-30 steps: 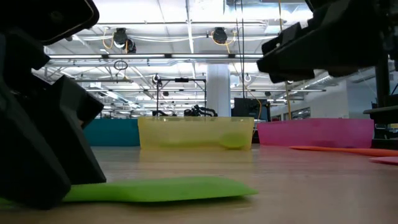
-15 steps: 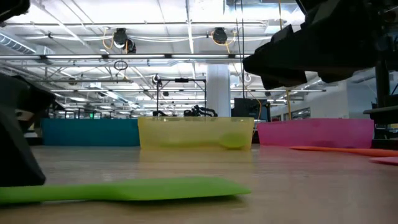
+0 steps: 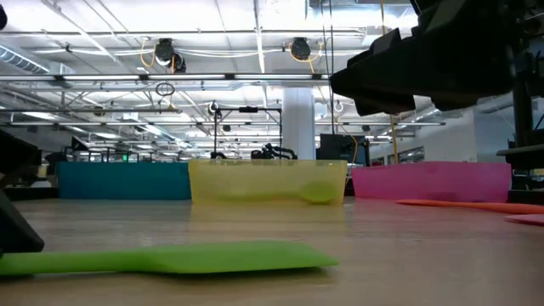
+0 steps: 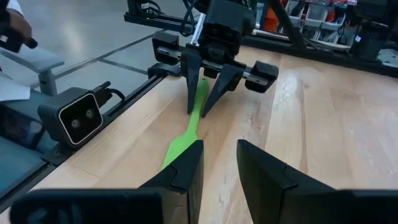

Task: Pick & Place Kitchen Items
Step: Put the green spatula into the red bin

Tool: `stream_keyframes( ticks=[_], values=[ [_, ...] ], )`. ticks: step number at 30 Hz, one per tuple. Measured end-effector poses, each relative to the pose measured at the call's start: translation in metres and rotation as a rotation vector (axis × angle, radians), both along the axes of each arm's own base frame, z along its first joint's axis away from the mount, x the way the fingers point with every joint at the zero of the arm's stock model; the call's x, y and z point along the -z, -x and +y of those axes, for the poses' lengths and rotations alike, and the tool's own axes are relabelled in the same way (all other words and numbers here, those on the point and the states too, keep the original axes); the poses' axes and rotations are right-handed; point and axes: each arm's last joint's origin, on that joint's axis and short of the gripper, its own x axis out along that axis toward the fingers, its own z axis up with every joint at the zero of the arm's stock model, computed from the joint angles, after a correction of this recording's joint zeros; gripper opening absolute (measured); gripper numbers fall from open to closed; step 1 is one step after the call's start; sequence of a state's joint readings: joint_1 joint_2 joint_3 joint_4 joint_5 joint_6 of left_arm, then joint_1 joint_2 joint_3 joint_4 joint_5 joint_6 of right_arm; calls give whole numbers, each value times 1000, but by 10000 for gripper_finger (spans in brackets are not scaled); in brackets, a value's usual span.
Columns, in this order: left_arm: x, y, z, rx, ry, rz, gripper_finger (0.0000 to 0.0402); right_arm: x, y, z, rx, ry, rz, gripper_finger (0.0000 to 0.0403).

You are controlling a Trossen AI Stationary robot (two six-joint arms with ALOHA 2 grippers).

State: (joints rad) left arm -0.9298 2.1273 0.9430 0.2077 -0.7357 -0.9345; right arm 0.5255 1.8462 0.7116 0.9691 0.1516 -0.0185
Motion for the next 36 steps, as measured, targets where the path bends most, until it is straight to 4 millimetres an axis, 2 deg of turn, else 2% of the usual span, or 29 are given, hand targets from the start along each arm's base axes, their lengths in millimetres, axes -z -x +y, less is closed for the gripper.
stream_keyframes(
  ticks=[5,9,13,17,23,28,36],
  values=[
    [0,1,-2,41,-27,-2,98,-2,-5,-4,16,1,-7,89],
    [1,3,-2,34,-20,9,132,-5,-9,-7,23,16,-28,89],
    [0,2,-3,45,-19,12,169,-9,-15,-10,-70,-17,-29,89],
    [5,1,-2,14,1,5,182,-14,-20,-9,-138,-42,-41,89],
    [14,1,-4,-39,19,-44,183,-14,-21,-8,-142,-12,-44,92],
    [15,4,-6,-25,1,-45,180,-15,-21,-9,-146,7,-56,120],
    [17,9,-5,11,-80,-19,124,-14,-23,-14,-148,72,-84,159]
  ],
)
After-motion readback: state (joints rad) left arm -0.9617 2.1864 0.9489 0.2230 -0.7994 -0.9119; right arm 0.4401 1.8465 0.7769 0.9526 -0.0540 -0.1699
